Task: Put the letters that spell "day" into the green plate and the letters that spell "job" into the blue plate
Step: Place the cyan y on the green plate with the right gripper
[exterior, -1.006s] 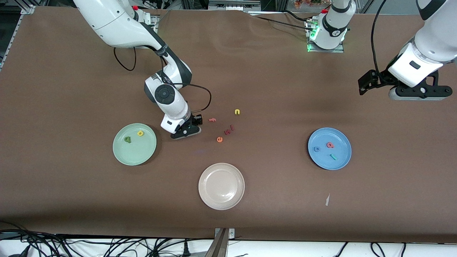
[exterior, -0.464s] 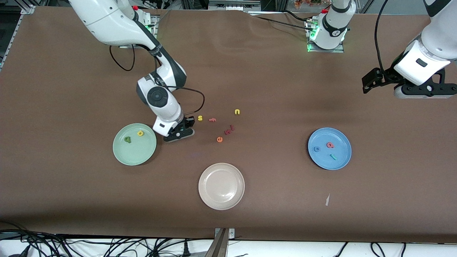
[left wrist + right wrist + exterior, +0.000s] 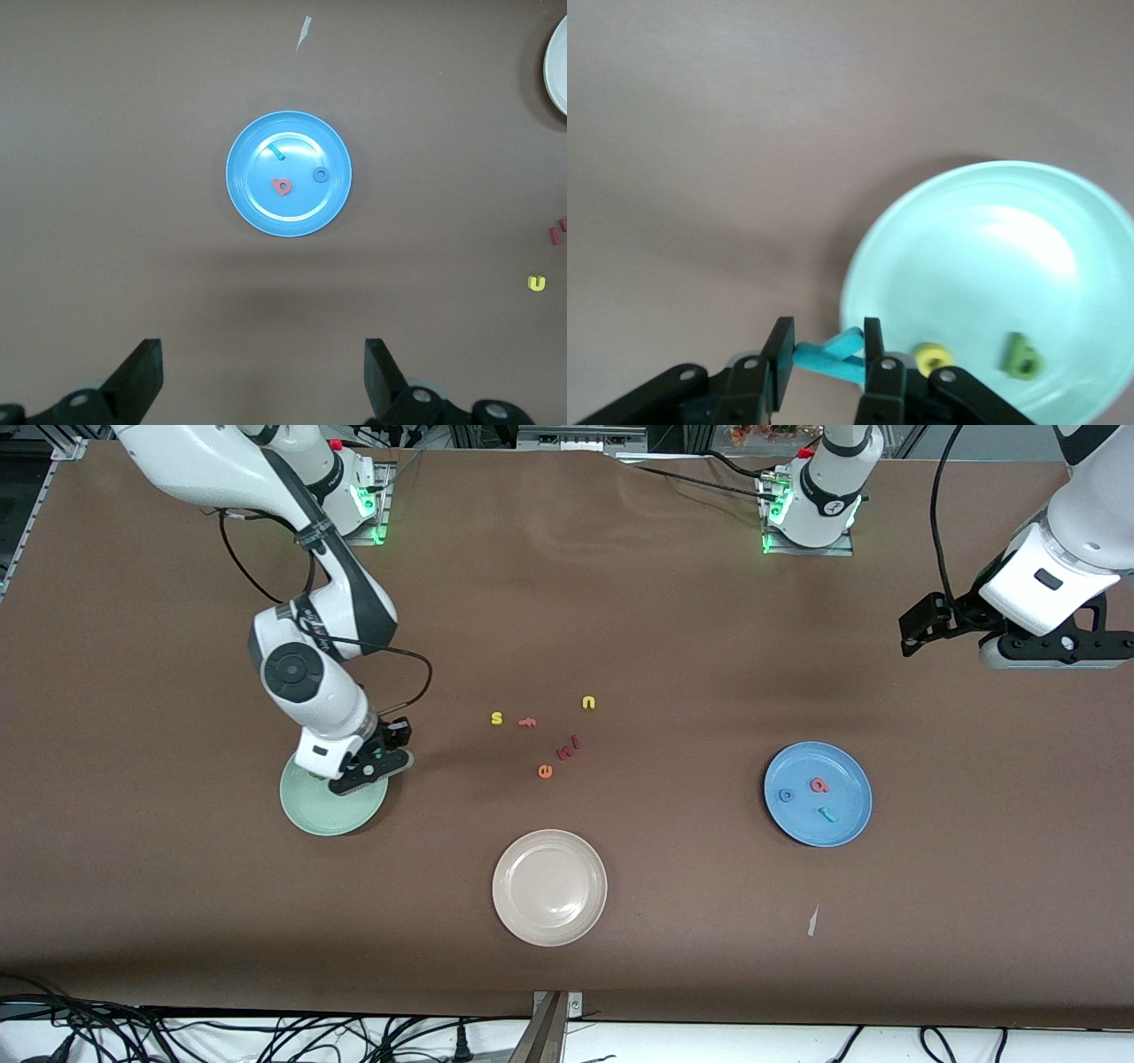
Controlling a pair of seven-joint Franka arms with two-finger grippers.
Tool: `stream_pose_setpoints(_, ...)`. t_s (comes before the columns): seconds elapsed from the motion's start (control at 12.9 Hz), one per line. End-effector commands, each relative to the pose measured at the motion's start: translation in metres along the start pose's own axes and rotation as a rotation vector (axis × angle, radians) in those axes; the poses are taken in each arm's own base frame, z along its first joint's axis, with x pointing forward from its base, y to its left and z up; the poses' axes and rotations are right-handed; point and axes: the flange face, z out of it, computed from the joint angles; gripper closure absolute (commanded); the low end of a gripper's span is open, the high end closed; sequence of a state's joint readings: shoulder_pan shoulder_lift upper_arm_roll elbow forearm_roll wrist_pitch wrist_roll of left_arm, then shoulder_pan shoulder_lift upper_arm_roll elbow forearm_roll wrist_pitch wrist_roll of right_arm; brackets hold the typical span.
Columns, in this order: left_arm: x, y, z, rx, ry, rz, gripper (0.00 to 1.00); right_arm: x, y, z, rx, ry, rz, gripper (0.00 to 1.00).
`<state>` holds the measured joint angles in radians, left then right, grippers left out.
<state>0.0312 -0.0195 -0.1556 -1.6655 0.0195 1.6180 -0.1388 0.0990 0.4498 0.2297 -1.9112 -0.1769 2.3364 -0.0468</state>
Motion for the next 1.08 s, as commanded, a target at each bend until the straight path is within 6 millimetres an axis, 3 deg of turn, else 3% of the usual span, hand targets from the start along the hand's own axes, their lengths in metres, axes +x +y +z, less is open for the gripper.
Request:
stream_pose_setpoints(0.0, 0.002, -0.004, -0.006, -0.011, -0.012, 0.003, 0.0, -0.012, 0.049, 0.005, 0.016, -0.01, -0.053, 0.67)
stream_pose_setpoints(0.08, 0.002, -0.007, -0.005, -0.008, -0.018, -0.003, 0.0, -0.015, 0.057, 0.008, 0.018, -0.013, -0.051, 0.53)
stream_pose_setpoints(0.15, 0.002, -0.014, -0.005, -0.006, -0.022, -0.015, 0.0, -0.014, 0.061, 0.007, 0.016, -0.003, -0.043, 0.02)
stream_pose_setpoints(0.46, 0.001, -0.022, -0.004, -0.025, -0.038, -0.002, 0.0, -0.01, 0.078, -0.013, 0.069, 0.057, 0.061, 0.0)
stream_pose_setpoints(0.62, 0.0, -0.022, -0.003, -0.025, -0.047, 0.016, 0.0, -0.013, 0.079, -0.041, 0.112, 0.07, 0.131, 0.0)
stream_pose_setpoints(0.77, 0.0, -0.021, -0.004, -0.025, -0.047, 0.017, 0.0, -0.017, 0.078, -0.081, 0.114, 0.002, 0.267, 0.0)
stream_pose_setpoints(1.01, 0.0, -0.021, -0.004, -0.026, -0.049, 0.017, 0.0, -0.03, 0.075, -0.172, 0.104, -0.062, 0.415, 0.0)
